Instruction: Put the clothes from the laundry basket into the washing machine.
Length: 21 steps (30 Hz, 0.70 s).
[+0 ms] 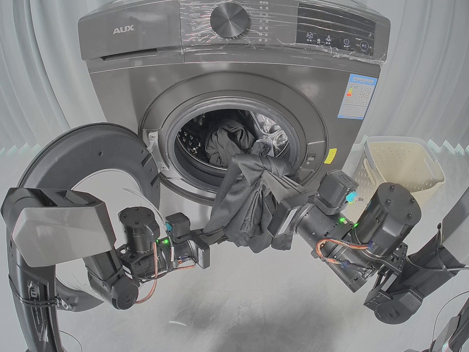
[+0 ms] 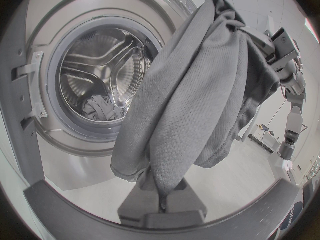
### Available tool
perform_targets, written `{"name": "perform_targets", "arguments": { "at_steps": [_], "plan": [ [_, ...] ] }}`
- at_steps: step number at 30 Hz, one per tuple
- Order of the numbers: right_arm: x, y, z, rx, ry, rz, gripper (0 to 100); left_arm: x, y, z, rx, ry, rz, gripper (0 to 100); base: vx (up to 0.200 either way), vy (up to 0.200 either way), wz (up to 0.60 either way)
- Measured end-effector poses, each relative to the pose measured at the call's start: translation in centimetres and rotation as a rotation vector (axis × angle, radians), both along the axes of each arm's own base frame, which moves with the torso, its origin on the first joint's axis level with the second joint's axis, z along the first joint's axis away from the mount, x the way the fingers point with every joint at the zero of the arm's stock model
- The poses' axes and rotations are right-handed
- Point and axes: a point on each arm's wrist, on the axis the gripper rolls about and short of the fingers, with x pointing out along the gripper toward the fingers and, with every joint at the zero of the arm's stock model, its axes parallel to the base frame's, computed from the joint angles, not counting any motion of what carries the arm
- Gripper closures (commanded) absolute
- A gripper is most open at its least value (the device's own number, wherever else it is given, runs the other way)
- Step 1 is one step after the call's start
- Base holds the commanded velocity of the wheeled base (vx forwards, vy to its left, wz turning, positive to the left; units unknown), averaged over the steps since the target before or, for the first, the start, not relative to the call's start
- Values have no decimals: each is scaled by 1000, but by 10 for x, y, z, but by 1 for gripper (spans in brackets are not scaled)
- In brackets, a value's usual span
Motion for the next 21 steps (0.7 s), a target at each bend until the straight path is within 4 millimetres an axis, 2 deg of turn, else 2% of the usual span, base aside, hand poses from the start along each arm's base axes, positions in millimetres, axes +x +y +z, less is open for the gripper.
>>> {"name": "perform_targets", "arguments": {
  "at_steps": [4,5,13,21],
  "plan": [
    [4,-1,-3,-1,3,-10,100,-10,4,0,-1,-7,-2,100,0,0,0],
    [4,-1,-3,1,0,-11,0,-13,6,-1,4,0,-2,100,0,0,0],
    [10,-4,-13,-9,29,0,0,-31,13,14,-1,-5,-14,100,0,0,0],
    [9,-20,-44,-108,140,-5,0,-39,5,40,-64,-57,-43,100,0,0,0]
  ]
}}
